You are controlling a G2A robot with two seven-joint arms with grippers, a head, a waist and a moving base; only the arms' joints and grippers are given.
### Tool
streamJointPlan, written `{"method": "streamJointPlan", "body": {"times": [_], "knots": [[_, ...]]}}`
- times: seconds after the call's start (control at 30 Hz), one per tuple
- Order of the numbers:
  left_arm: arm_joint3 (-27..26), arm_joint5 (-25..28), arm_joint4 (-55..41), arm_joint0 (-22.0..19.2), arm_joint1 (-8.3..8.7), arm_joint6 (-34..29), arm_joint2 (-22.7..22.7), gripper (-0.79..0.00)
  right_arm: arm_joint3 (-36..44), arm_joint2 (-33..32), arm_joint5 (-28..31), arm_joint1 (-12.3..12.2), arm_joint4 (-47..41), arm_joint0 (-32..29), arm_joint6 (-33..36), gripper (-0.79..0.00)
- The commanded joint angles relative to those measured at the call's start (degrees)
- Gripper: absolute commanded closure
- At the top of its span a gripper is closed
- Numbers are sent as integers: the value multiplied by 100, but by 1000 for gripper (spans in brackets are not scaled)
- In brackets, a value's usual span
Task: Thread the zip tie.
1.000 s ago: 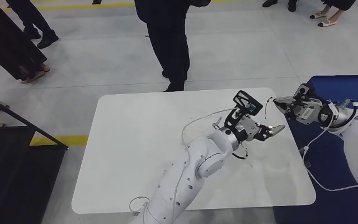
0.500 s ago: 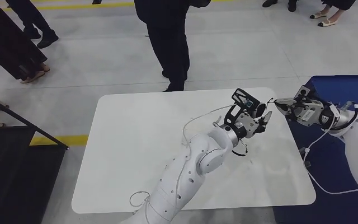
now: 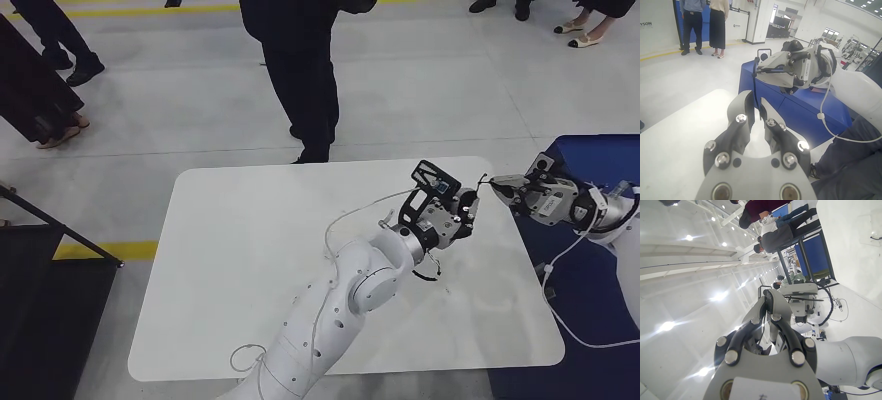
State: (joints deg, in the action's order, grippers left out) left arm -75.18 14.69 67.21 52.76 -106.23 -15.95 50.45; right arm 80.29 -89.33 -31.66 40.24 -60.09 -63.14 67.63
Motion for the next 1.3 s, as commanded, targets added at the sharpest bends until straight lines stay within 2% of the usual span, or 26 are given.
{"method": "streamJointPlan", "body": {"times": [0.0, 0.57, 0.6, 0.63, 0.67, 0.7, 0.8, 1.0, 1.1, 1.2, 1.27], "knots": [[-3, 3, 1, -4, 4, -2, -14, 0, 1, -15, -7, -1, -10, -5, 9, 0], [-6, 65, 60, -13, 38, -126, -194, 0, 21, -145, -22, -17, 18, -36, -29, 0], [-12, 70, 53, -10, 40, -119, -198, -74, 29, -138, -19, -16, 23, -44, -33, 0], [-22, 81, 50, -10, 42, -106, -201, -280, 38, -131, -20, -16, 33, -52, -34, 0], [-32, 85, 39, -6, 45, -89, -200, -523, 43, -128, -17, -15, 38, -57, -33, 0], [-39, 85, 36, -1, 48, -82, -199, -662, 45, -126, -22, -15, 42, -63, -36, 0], [-66, 80, 47, 9, 59, -74, -200, -693, 57, -124, -18, -16, 63, -77, -41, 0], [-55, 14, 51, 31, 80, -80, -172, -705, 48, -139, -13, -14, 40, -92, -41, 0], [13, -152, 48, 30, 96, -69, -71, -782, 42, -183, 17, -14, -22, -96, 10, 0], [-81, -197, 41, 58, 129, -17, 66, -770, 4, -229, -17, -19, -58, -88, 28, 0], [-362, -154, 53, 147, 173, -16, 190, -733, -32, -218, -127, -18, -114, -80, 57, 0]]}}
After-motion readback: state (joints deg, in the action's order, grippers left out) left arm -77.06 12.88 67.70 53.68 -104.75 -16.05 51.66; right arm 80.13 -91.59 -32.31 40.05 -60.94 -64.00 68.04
